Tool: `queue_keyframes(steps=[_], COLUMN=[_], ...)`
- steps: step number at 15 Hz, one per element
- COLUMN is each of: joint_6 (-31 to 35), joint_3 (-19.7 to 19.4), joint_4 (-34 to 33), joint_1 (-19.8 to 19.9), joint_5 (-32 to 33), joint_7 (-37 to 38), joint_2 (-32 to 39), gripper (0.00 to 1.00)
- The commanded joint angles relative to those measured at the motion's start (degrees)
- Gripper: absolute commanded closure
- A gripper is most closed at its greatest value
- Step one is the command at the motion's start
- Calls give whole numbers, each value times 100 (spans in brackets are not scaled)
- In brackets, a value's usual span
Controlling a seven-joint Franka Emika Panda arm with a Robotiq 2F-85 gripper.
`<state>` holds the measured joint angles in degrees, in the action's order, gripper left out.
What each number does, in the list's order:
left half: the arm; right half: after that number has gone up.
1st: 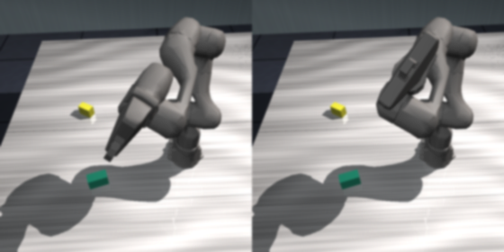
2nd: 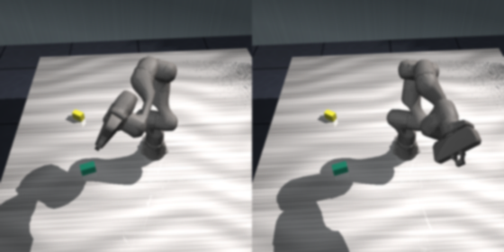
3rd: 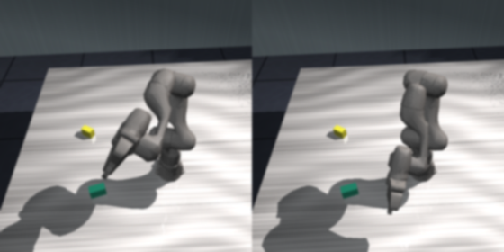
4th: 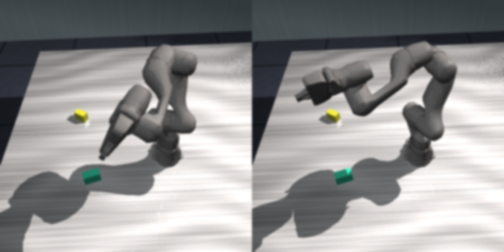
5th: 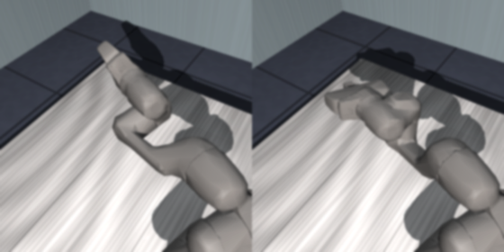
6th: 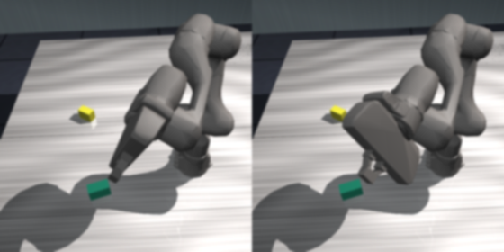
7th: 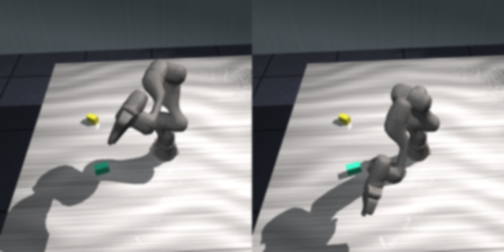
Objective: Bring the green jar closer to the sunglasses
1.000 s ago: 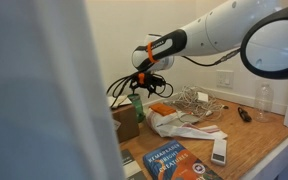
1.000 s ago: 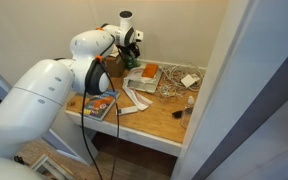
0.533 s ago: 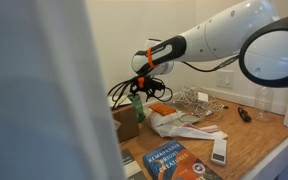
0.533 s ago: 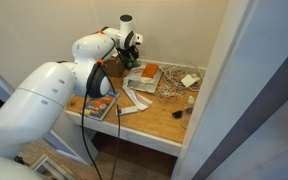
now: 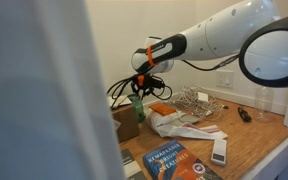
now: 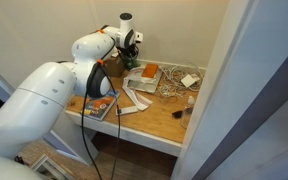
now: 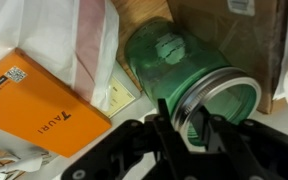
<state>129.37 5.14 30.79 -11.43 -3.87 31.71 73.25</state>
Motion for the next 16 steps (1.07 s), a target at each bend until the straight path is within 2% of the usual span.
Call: queue_keyframes(steps=[1, 3, 5, 7, 16], joint_6=[-77, -99, -139, -175, -595], joint_3=[18, -3, -24, -38, -66], joint_4=[-211, -204, -196, -186, -146], joint_1=[-14, -18, -20, -26, -2], joint_5=[-13, 13, 22, 32, 27], joint_7=[30, 32, 38, 41, 101], joint_2=[97, 82, 74, 57, -230], gripper=[82, 89, 85, 94, 96])
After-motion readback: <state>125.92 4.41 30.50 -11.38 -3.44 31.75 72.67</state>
